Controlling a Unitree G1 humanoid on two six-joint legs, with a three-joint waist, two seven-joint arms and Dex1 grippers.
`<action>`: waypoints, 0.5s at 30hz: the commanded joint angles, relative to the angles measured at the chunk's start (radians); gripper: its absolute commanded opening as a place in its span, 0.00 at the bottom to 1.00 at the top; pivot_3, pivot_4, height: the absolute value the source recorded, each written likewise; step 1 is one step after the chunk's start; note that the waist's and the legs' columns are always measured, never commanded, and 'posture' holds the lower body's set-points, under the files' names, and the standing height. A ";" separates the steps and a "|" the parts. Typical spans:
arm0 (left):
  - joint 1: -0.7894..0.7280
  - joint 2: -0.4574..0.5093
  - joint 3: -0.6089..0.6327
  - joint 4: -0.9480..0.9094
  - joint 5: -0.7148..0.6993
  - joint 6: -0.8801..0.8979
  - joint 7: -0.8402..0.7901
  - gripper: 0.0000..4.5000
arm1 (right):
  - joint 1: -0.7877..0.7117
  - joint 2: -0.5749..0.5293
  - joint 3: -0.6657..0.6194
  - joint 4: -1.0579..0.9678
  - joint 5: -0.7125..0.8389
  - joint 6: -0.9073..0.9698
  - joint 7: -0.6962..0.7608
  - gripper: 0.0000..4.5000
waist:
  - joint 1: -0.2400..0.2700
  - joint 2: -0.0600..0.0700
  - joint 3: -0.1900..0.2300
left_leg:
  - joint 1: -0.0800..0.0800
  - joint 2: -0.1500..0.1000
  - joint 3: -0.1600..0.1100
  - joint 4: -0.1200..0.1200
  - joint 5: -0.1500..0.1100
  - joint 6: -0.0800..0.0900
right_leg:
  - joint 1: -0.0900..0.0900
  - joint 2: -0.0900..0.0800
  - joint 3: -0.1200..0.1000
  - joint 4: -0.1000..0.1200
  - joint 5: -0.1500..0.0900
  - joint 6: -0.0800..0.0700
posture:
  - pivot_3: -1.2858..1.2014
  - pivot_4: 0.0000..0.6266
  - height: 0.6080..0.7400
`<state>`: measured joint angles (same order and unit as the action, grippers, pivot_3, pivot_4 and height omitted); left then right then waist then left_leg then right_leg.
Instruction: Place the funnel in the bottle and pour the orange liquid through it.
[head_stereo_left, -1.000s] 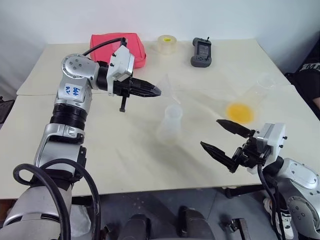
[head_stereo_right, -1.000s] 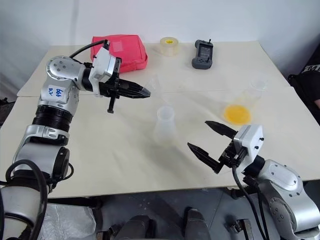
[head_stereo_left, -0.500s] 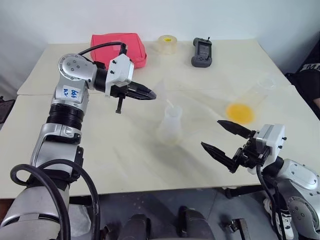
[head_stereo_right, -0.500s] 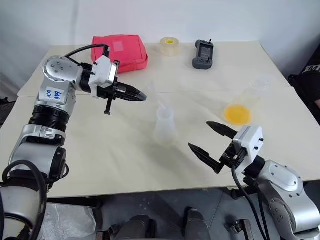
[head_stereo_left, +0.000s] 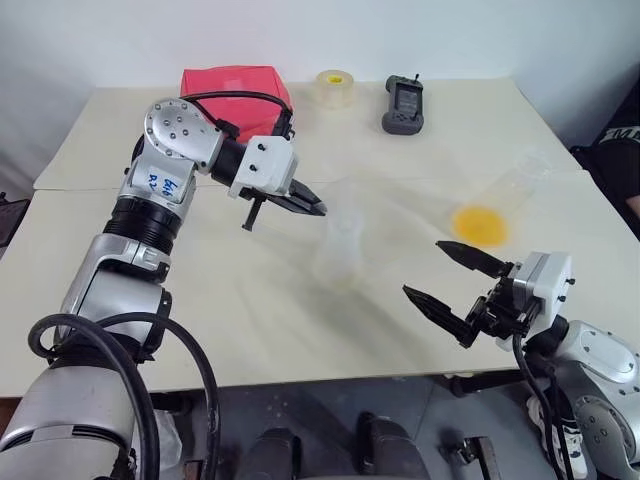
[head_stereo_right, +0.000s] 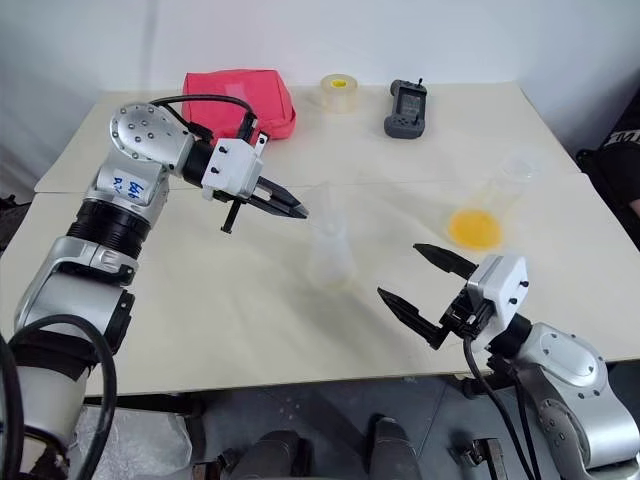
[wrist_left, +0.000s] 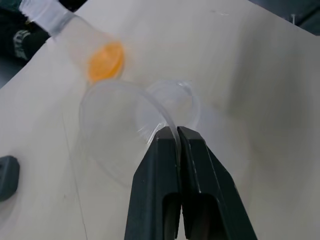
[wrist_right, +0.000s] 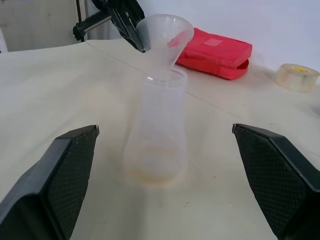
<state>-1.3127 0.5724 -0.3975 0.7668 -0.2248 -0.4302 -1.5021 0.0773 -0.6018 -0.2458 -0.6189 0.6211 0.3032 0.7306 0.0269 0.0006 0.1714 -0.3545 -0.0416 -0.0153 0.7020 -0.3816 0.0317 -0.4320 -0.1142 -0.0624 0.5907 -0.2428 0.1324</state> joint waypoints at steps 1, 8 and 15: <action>-0.056 0.007 -0.045 0.022 -0.035 -0.066 -0.112 0.01 | 0.011 0.008 -0.020 -0.008 0.005 -0.031 0.004 1.00 | 0.000 0.000 0.000 | 0.000 0.000 0.000 0.000 0.000 0.000 | 0.000 0.000 0.000 0.000 0.000 0.000 | 0.52 0.24 1.00; -0.103 -0.005 -0.113 0.036 -0.070 -0.077 -0.112 0.28 | 0.028 0.014 -0.019 -0.015 0.000 -0.041 -0.003 1.00 | 0.000 0.000 0.000 | 0.000 0.000 0.000 0.000 0.000 0.000 | 0.000 0.000 0.000 0.000 0.000 0.000 | 0.52 0.24 1.00; -0.106 -0.006 -0.104 0.013 -0.133 -0.045 -0.112 0.75 | 0.024 0.012 -0.026 -0.011 -0.002 -0.043 -0.005 1.00 | -0.001 0.000 0.000 | 0.000 0.000 0.000 0.001 -0.001 0.001 | 0.000 0.000 0.000 0.000 0.000 0.000 | 0.52 0.24 1.00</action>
<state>-1.3926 0.5624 -0.5197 0.8012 -0.3238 -0.4879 -1.5021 0.1027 -0.5885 -0.2458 -0.6165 0.6134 0.2833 0.7283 0.0257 0.0005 0.1715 -0.3544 -0.0415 -0.0148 0.7029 -0.3822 0.0328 -0.4316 -0.1140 -0.0622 0.5907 -0.2428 0.1324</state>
